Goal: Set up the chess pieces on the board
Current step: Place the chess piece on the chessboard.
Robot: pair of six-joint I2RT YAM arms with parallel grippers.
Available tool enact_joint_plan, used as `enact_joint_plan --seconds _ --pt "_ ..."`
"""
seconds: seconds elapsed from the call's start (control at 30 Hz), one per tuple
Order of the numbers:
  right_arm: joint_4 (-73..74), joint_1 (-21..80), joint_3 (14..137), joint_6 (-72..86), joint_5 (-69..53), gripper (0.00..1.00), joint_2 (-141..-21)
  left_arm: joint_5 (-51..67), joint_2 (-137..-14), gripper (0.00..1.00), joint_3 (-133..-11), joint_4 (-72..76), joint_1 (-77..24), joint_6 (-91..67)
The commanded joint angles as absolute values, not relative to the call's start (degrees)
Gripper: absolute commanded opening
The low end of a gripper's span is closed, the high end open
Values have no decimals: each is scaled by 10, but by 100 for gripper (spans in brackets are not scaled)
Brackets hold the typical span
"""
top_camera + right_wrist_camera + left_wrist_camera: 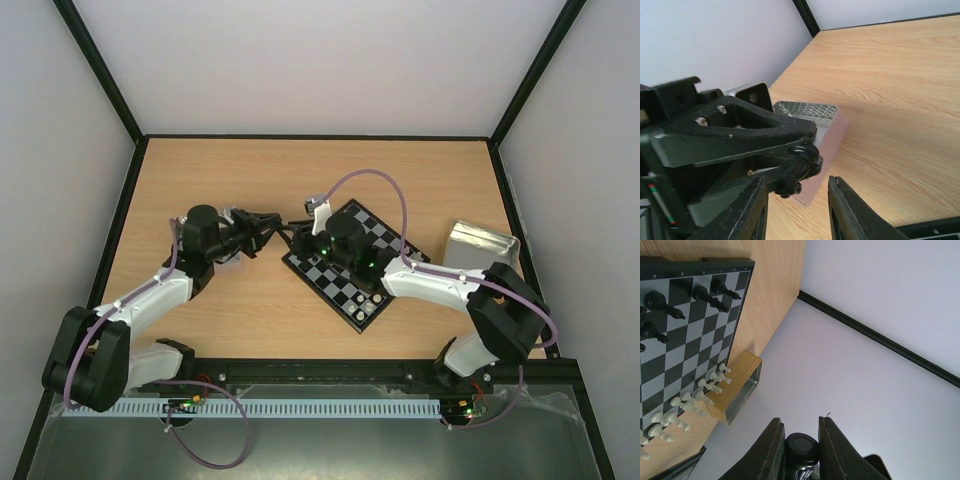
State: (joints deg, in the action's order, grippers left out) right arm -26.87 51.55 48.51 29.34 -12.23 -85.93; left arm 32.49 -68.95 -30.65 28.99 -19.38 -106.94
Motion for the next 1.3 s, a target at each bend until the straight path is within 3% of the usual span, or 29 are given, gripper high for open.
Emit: enact_joint_plan --seconds 0.0,0.5,0.63,0.8,0.9,1.07,1.27 --pt "-253 519 509 271 -98 30 -873 330 -698 17 -298 321 -201 -1099" --pt "-261 523 516 282 -64 2 -878 332 -699 18 -293 337 -211 -1111" --pt "-215 523 533 284 -49 2 -862 322 -685 35 -297 304 -212 -1079" --pt "-46 510 600 267 -55 2 -845 269 -641 58 -321 148 -203 -942" --pt "66 483 633 255 -97 2 -850 223 -605 65 -327 78 -180 -833" --pt "230 422 681 219 -122 2 -870 157 -548 69 -367 -41 -161 -631" --pt "326 362 734 179 -101 2 -927 125 -524 70 -438 -179 -158 -394"
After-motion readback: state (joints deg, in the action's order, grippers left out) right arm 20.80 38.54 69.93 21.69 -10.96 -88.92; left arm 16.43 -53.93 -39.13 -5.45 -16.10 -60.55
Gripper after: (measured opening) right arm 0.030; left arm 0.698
